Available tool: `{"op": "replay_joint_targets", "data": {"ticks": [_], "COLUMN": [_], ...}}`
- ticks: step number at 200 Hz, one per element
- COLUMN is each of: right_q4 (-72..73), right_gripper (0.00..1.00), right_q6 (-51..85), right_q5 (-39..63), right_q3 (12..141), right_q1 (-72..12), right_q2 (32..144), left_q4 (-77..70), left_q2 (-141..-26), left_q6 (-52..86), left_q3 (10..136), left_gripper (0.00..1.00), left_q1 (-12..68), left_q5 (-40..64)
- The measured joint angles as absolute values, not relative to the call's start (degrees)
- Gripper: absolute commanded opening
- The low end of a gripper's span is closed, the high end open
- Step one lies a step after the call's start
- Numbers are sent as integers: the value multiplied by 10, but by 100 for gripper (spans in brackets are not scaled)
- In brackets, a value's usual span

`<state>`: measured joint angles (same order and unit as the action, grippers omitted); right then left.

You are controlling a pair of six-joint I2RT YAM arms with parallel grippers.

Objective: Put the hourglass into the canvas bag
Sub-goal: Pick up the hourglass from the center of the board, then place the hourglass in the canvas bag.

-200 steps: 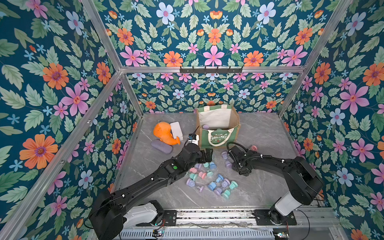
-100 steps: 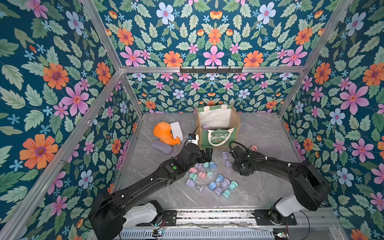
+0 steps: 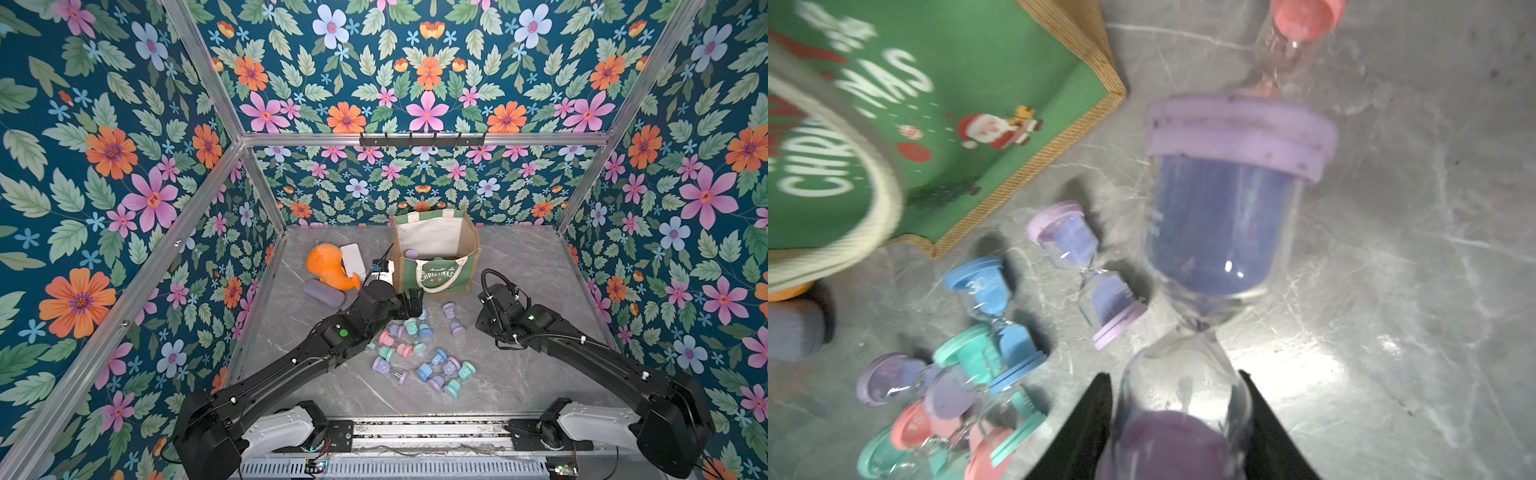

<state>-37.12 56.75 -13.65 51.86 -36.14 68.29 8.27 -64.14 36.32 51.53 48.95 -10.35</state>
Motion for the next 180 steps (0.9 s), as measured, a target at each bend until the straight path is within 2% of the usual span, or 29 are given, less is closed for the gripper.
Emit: {"op": "replay_joint_targets", "data": {"ticks": [34,80,180], "right_q4": [-413,-441,-448], "right_gripper": [30,29,29], "right_q6": [511,420,281], "right_q5": [-152,-142,-49], "right_q3": [614,769,1058], "right_q1": [-361,-361,-362], "right_q2": [665,711,956], "left_q4": [101,109,90], "left_q2": [-638,-643,-690], "left_q6": [343,321,310], "left_q3": [547,587,619], "left_gripper": [100,100,100], "left_q1": [481,461,346], "left_q5": [-123,-133,-38]}}
